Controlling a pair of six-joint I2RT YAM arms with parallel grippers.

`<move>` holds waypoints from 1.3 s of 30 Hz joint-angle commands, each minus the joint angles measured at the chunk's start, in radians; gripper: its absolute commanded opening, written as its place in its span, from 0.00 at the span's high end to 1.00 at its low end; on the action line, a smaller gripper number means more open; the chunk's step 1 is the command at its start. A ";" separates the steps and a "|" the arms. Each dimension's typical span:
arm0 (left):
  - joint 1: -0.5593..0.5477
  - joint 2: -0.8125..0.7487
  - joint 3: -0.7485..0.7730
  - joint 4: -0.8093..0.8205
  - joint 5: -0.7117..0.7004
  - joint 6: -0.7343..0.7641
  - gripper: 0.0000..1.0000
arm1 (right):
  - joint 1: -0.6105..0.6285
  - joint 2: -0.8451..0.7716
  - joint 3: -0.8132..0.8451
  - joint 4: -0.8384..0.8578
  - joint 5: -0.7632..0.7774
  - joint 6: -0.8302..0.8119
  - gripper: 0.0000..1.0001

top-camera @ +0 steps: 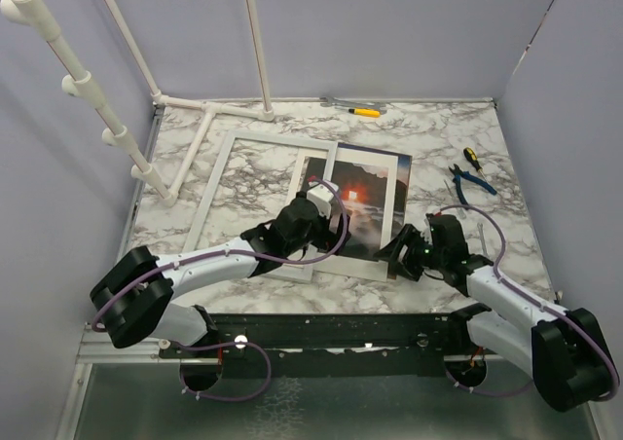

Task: Take the photo out of the frame
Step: Move the photo frame item to the center of the board.

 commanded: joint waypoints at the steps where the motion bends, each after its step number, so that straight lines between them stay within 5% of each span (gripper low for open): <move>1: 0.006 -0.026 0.001 -0.014 0.026 -0.022 0.02 | -0.003 0.033 -0.023 0.041 -0.028 0.004 0.30; 11: 0.030 -0.020 0.011 -0.065 -0.026 -0.046 0.02 | -0.003 0.117 0.000 0.128 -0.064 0.014 0.30; 18: 0.089 0.034 0.053 -0.143 -0.024 -0.085 0.30 | -0.003 0.116 0.009 0.105 -0.051 0.002 0.30; 39: 0.089 0.250 0.165 -0.293 -0.146 -0.088 0.49 | -0.003 0.129 0.001 0.116 -0.059 -0.013 0.30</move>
